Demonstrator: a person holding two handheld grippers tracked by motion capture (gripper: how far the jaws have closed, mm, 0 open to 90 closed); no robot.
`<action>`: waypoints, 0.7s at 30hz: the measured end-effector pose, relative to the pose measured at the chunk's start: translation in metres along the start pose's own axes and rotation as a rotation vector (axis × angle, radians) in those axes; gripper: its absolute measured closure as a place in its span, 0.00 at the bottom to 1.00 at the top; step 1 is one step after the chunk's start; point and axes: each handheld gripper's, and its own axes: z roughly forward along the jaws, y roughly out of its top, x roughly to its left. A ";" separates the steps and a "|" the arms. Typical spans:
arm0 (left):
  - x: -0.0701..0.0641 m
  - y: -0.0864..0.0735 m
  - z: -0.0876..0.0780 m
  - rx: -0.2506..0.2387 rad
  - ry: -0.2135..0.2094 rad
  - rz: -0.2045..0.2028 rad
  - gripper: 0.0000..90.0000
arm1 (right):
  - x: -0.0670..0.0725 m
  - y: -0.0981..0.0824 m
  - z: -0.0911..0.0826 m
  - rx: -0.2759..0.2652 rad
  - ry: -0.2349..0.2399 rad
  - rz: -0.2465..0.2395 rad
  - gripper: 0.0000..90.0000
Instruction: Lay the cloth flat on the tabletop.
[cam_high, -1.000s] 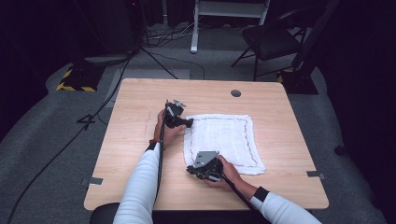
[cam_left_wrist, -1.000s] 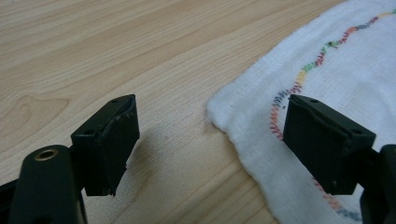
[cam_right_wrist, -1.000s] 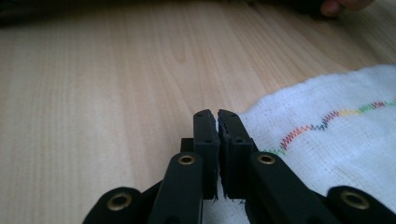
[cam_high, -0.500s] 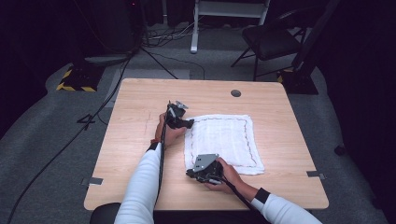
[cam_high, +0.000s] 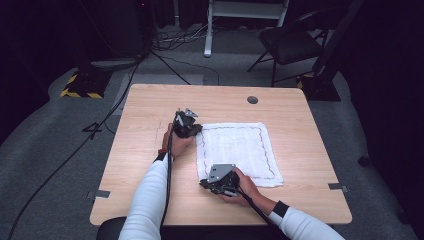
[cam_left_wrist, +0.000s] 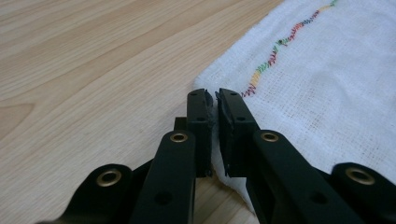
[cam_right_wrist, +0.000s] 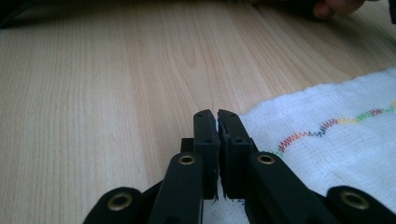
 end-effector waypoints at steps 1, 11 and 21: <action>0.001 -0.001 -0.002 -0.001 0.004 -0.001 0.93 | 0.000 0.001 0.000 -0.004 -0.002 0.005 0.97; 0.014 -0.005 -0.026 -0.022 0.032 0.001 0.93 | 0.000 0.012 0.003 -0.029 -0.019 -0.008 0.97; 0.023 -0.010 -0.038 -0.047 0.037 0.000 0.94 | -0.004 0.019 0.003 -0.053 -0.014 -0.011 0.97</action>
